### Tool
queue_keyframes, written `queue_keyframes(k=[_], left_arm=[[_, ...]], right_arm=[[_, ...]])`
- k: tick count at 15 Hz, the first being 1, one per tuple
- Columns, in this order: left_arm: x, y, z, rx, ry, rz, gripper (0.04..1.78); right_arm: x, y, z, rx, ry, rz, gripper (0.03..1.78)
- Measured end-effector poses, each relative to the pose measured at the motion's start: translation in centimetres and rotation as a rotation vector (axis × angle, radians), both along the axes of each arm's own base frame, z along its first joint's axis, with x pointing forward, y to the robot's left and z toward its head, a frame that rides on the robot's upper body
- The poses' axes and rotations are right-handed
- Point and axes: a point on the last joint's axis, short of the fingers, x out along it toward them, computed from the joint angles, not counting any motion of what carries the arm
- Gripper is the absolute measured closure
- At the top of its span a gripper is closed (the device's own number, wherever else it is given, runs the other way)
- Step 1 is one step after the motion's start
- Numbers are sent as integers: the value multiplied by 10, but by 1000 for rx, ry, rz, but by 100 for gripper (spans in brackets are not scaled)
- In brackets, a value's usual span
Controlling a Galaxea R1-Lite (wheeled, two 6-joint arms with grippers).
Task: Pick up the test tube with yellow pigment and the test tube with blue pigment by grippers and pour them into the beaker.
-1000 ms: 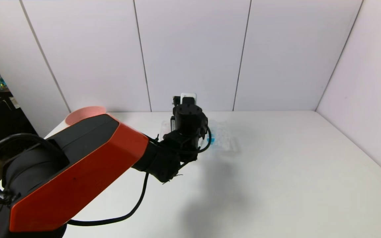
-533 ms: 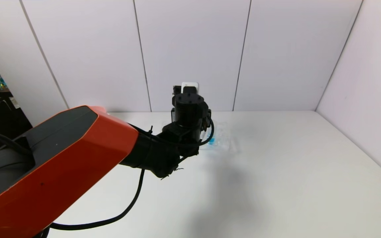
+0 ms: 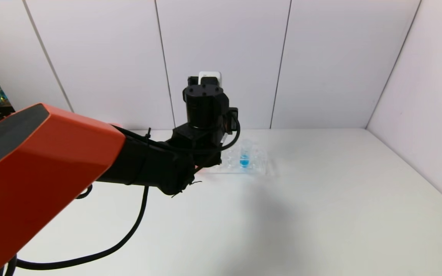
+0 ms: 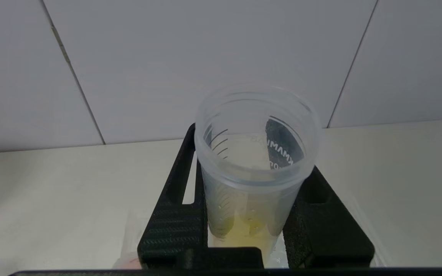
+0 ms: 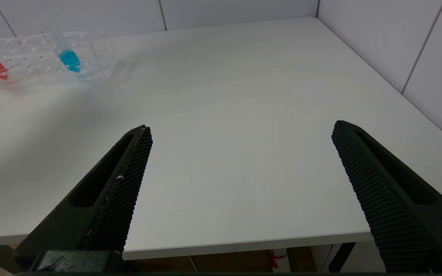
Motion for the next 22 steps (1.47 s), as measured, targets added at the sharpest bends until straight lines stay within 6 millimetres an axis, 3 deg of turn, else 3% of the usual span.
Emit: queue_keyframes(k=[3, 9, 13, 22], left_arm=[[1, 24, 20, -6, -11, 36, 128], [8, 94, 49, -8, -30, 94, 128], [10, 135, 52, 2, -25, 117, 128], [9, 264, 38, -2, 32, 174, 128]], right_arm=[[0, 0, 0, 0, 0, 0, 10], [0, 0, 0, 0, 0, 0, 10], [0, 0, 0, 0, 0, 0, 10], [0, 0, 0, 0, 0, -1, 10]])
